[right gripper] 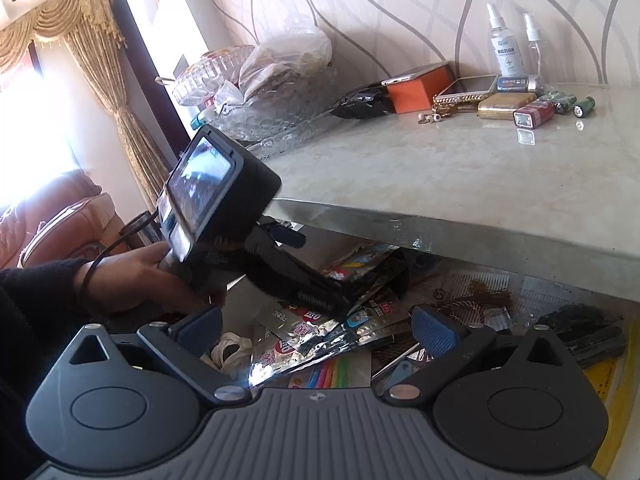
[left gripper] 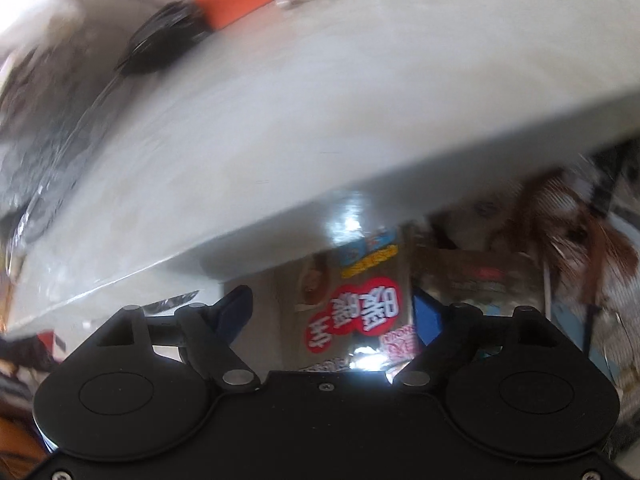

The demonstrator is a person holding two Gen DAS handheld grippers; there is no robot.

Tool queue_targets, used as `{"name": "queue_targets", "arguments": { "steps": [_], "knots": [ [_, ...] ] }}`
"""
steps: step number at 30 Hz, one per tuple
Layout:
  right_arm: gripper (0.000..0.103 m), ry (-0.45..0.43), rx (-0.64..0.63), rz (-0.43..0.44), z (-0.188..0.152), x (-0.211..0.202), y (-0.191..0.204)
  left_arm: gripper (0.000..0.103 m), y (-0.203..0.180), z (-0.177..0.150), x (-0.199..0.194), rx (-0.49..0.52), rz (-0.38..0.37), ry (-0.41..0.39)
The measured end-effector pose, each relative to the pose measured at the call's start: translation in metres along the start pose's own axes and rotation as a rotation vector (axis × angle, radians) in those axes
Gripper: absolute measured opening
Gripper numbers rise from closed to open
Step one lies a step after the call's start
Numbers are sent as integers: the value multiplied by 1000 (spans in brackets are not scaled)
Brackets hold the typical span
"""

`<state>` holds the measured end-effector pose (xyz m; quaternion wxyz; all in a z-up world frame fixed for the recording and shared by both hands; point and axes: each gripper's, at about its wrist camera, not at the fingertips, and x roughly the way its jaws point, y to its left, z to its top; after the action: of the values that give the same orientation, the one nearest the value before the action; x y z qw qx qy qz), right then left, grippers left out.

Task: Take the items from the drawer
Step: 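Move the open left gripper down into the drawer over a snack packet, then grasp the printed snack packet and place it on the countertop with the left gripper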

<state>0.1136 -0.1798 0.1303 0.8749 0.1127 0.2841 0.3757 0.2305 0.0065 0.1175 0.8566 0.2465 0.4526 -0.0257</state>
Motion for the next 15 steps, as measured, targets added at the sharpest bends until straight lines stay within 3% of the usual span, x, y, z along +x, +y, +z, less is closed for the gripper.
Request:
{"name": "queue_targets", "arguments": {
  "steps": [2, 5, 7, 10, 11, 12, 15],
  "knots": [
    [103, -1, 4, 2, 0, -1, -1, 64, 3, -1, -3, 0, 25, -7],
    [103, 1, 9, 4, 0, 0, -1, 63, -5, -3, -5, 29, 56, -16],
    [103, 1, 5, 5, 0, 1, 0, 60, -6, -4, -1, 24, 30, -9],
    [103, 0, 2, 2, 0, 0, 0, 41, -2, -12, 10, 3, -25, 7],
    [103, 0, 4, 2, 0, 0, -1, 23, -4, -13, 11, 15, -15, 1],
    [103, -1, 7, 1, 0, 0, -1, 14, -5, -14, 12, 24, -2, -5],
    [103, -3, 14, 0, 0, 0, -2, 5, 4, -19, 9, 16, 4, -22]
  ]
}}
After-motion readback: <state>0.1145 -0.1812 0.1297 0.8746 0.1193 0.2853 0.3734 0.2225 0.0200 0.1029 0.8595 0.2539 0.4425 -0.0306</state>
